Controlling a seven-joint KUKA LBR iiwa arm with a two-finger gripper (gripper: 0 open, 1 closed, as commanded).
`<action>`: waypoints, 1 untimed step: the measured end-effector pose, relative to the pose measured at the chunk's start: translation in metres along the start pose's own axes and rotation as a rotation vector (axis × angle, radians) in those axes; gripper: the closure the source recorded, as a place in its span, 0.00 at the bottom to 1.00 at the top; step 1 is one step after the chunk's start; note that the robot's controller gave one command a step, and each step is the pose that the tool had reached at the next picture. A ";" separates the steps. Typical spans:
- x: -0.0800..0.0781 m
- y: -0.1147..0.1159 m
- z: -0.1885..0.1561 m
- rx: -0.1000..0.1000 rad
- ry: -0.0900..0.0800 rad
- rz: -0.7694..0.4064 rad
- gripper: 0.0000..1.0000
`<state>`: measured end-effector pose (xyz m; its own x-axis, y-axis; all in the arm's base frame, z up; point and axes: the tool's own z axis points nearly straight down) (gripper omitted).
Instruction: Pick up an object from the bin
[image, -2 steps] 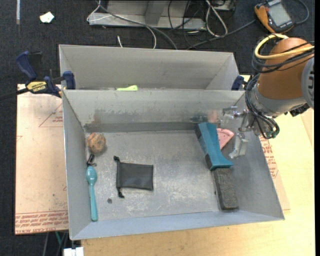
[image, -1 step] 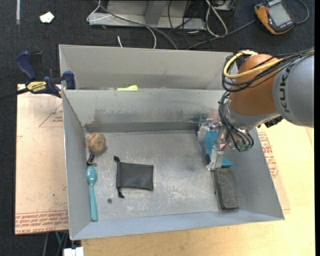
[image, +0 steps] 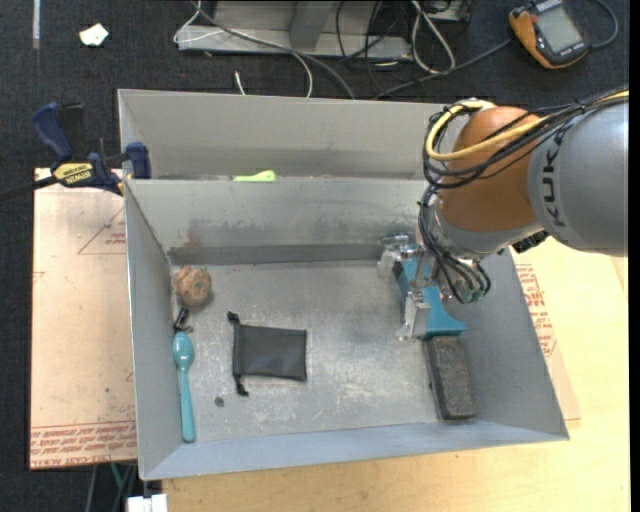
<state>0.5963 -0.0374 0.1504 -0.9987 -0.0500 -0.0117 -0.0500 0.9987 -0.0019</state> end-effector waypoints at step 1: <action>-0.007 0.032 0.013 -0.001 0.006 0.065 0.00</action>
Offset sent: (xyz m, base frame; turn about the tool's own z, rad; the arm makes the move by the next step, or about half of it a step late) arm -0.0049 0.0627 -0.0497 0.0086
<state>0.6021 -0.0053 0.1370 -0.9999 0.0152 -0.0056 0.0152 0.9999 0.0000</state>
